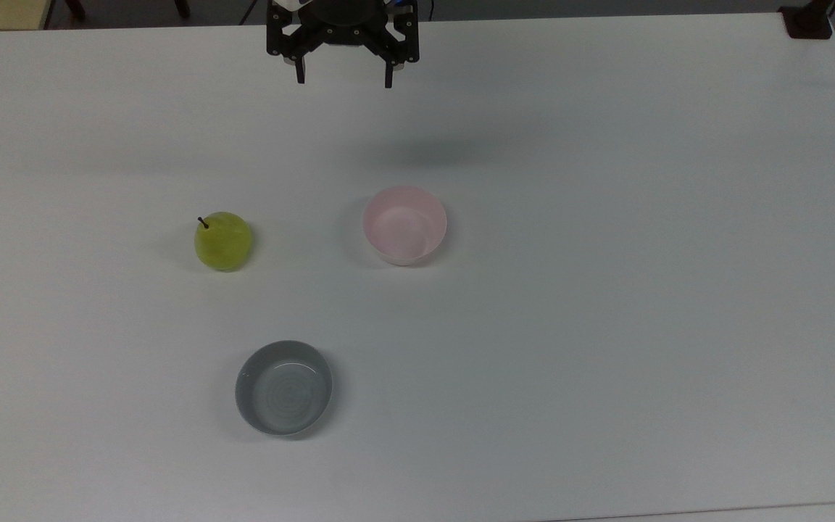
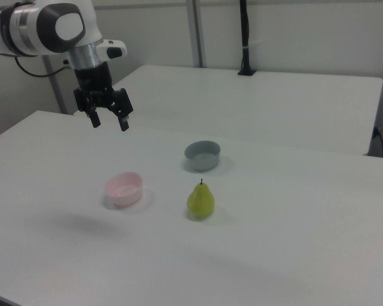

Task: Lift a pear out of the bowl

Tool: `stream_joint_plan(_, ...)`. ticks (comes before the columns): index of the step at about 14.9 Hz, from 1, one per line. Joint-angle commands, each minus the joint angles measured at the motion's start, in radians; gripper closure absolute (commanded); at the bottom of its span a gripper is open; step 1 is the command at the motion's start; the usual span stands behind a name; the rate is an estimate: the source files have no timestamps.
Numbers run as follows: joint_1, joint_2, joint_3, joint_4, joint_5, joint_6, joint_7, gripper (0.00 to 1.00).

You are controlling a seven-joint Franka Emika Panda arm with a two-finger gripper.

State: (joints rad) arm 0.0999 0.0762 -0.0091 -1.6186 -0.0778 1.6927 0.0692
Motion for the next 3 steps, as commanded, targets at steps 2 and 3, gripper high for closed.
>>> stream_joint_plan(2,0.007,-0.023,-0.011,-0.018,0.001,-0.019,0.023,0.00)
stream_joint_plan(3,0.006,-0.023,-0.011,-0.018,0.003,-0.018,0.021,0.00)
